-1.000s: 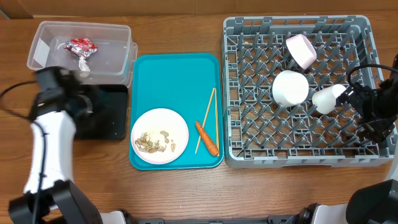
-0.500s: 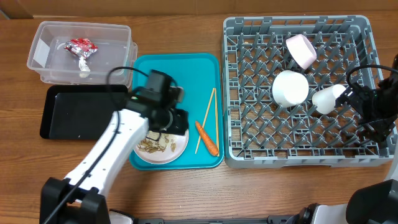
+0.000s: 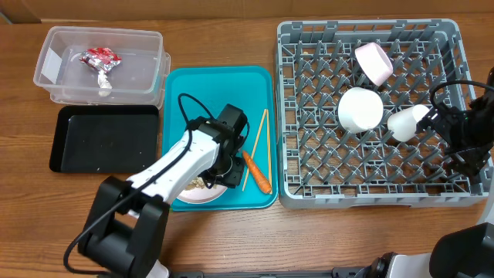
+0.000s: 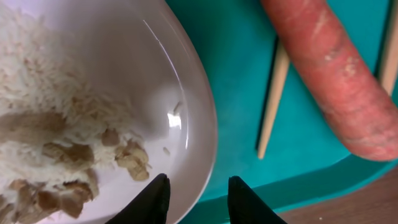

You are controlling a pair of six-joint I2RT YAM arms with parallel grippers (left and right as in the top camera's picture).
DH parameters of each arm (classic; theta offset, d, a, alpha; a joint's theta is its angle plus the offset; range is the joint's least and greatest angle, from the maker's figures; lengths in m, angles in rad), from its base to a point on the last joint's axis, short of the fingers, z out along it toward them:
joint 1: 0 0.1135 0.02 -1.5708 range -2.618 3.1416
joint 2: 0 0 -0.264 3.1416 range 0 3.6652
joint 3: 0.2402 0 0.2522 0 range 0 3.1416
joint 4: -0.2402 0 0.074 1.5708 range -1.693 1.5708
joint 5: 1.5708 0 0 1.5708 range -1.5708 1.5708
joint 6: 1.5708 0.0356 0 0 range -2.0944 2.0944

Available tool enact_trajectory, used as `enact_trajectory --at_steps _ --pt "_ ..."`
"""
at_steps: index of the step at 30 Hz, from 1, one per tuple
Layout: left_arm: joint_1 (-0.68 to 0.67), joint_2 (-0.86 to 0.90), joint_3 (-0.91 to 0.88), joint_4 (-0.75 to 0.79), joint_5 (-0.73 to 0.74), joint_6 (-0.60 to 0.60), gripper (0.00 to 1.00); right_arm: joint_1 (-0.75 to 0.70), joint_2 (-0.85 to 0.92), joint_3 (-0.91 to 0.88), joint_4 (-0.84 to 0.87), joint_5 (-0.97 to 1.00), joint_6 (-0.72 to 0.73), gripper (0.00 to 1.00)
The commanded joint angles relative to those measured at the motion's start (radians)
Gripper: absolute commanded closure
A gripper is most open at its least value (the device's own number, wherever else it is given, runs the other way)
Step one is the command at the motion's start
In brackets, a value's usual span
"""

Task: Sort waste into correct bins and load items into the dishwasher
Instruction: 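Reach the left gripper to the white plate and grasp its rim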

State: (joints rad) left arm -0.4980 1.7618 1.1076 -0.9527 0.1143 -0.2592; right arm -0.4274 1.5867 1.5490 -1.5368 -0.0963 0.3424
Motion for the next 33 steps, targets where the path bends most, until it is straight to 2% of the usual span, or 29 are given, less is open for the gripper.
enact_trajectory --at_steps 1,7,12,14,17,26,33 --pt "-0.003 0.039 0.008 0.012 -0.018 -0.017 0.66 0.000 -0.021 -0.002 0.005 0.005 -0.003 0.00" --pt "-0.007 0.090 0.008 0.018 -0.022 -0.006 0.66 0.000 -0.021 -0.002 0.005 0.005 -0.003 0.00" --pt "-0.007 0.124 0.008 0.015 -0.029 -0.007 0.70 0.000 -0.021 -0.002 0.005 0.005 -0.003 0.00" --pt "-0.007 0.126 0.008 0.009 -0.029 -0.006 0.78 0.000 -0.021 -0.002 0.005 0.005 -0.003 0.00" --pt "-0.007 0.126 0.008 0.009 -0.045 -0.006 0.96 0.000 -0.021 -0.002 0.005 0.005 -0.003 0.00" --pt "-0.006 0.126 0.027 0.011 -0.186 -0.007 0.96 0.000 -0.021 -0.002 0.003 0.005 -0.003 0.00" --pt "-0.006 0.126 0.125 -0.033 -0.233 -0.007 0.96 0.000 -0.021 -0.002 -0.001 0.005 -0.003 0.00"
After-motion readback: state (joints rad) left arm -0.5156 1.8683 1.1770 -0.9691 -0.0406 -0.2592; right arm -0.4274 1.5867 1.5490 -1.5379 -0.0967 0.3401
